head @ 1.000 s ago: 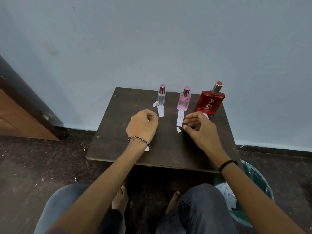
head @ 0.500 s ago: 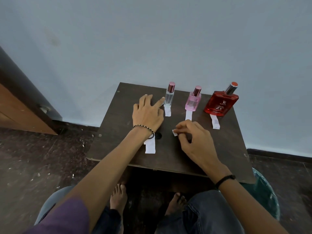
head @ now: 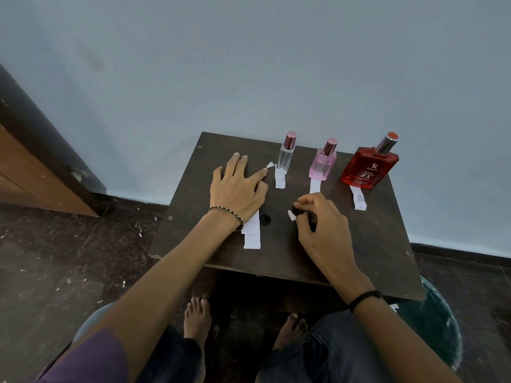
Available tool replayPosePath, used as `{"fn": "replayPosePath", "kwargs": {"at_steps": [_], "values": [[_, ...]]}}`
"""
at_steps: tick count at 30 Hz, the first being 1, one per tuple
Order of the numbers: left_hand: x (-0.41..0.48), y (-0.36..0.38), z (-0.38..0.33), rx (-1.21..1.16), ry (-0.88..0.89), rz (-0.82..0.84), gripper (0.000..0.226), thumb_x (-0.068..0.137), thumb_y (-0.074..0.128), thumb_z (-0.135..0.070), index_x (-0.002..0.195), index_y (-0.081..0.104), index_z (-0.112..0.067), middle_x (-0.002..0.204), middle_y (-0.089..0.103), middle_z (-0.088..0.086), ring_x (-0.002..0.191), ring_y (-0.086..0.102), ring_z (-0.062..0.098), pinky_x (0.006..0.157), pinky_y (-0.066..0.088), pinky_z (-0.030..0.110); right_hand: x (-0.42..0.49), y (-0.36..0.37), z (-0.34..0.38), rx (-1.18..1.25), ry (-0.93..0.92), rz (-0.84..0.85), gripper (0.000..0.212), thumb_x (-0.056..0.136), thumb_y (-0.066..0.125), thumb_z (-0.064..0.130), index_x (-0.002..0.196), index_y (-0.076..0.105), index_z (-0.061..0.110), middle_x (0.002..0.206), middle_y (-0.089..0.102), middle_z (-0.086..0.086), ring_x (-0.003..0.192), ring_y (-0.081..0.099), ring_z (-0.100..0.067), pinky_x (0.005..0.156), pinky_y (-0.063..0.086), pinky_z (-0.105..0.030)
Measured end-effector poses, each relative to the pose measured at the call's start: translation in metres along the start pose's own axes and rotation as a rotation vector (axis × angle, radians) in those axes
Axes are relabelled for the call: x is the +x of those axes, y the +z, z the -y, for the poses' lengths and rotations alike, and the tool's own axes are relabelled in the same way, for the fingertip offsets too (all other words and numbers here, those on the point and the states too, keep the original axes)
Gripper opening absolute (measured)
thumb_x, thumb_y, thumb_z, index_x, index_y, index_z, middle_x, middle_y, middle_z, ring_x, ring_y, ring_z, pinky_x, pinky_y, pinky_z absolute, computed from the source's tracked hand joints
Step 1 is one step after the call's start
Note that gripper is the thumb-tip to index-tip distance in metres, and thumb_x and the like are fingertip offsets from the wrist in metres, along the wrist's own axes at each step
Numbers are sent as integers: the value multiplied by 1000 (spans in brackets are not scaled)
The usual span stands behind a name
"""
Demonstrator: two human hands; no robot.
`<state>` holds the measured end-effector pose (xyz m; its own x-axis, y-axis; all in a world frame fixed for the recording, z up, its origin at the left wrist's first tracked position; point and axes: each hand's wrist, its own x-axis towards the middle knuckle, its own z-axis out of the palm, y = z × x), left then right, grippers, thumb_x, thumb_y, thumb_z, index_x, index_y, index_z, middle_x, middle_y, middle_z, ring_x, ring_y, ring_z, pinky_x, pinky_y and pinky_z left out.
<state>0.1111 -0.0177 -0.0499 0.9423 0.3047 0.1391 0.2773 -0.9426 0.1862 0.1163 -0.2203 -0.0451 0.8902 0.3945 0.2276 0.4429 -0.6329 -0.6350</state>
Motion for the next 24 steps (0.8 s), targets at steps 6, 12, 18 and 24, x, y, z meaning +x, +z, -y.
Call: {"fn": "replayPosePath", "kwargs": {"at_steps": [6,12,18,24], "values": [[18,4,-6,-110,-8,63,51,103,34,-33,153,32,-40,164,28,9,154,12,23,119,18,47,-6,2,2,-73,-15,53,27,96,60,14,120,60,25,120,64,6,100,58,-2,71,37,-5],[31,4,-6,-98,32,103,47,104,32,-34,149,41,-43,165,28,3,155,12,22,122,11,49,-2,1,3,-63,-15,133,36,96,56,7,127,57,24,127,60,4,112,58,-7,84,39,-9],[-4,-2,8,-109,167,117,49,106,30,-28,155,36,-25,165,28,-6,155,12,15,125,7,39,-16,-2,10,-72,0,187,40,98,52,7,137,52,18,136,61,-2,123,55,-16,103,38,-23],[-42,-12,17,-65,220,147,50,109,26,-30,158,27,-21,166,22,-8,155,7,9,127,2,37,-43,15,32,-147,-65,270,58,106,40,20,159,21,3,167,27,-9,157,15,-13,126,1,-24]]}}
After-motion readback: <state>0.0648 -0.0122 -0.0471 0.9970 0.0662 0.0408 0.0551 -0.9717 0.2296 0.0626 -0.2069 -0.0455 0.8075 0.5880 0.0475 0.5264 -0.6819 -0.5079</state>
